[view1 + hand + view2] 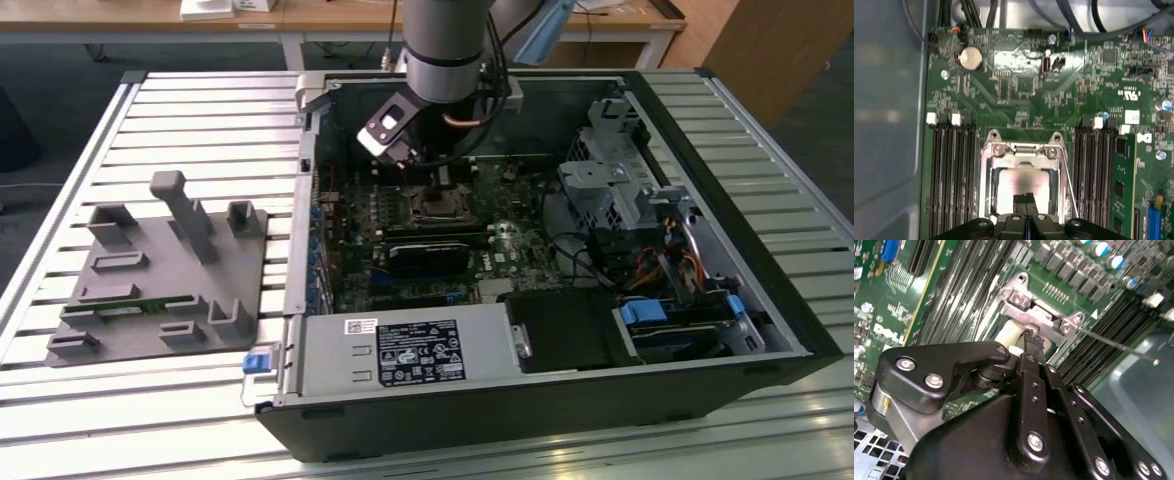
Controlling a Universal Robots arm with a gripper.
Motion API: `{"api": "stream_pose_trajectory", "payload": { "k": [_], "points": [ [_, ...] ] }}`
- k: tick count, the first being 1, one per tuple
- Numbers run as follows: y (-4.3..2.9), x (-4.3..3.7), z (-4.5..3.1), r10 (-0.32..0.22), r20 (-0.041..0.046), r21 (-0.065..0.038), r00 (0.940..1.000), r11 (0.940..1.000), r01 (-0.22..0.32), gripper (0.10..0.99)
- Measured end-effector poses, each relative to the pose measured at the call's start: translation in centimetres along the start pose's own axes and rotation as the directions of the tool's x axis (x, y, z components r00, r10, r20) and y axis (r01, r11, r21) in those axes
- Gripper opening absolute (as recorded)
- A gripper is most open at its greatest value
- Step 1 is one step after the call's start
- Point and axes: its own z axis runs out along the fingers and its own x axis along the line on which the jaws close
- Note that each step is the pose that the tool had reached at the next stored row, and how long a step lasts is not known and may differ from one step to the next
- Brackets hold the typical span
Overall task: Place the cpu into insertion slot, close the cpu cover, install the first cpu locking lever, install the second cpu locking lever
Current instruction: 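Close the cpu cover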
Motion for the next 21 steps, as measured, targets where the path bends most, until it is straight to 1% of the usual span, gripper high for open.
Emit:
{"api": "stream_pose_trajectory", "payload": {
  "k": [4, 8, 13, 16, 21],
  "points": [
    [-0.43, 0.0, 0.23, 0.0, 0.0, 0.0, 1.0, 1.0, 0.0, 0.114],
    [-0.63, 0.0, 0.61, 0.0, 0.0, 0.0, 1.0, 1.0, 0.0, 0.114],
    [-0.77, -0.01, 0.88, 0.0, 0.0001, 0.0, 1.0, 1.0, 0.0, 0.114],
    [-0.78, -0.01, 0.87, 0.0, 0.0004, 0.0, 1.0, 1.0, 0.0, 0.114],
    [-0.77, 0.01, 0.22, 0.0, 0.0002, 0.0, 1.0, 1.0, 0.0, 0.114]
  ]
}}
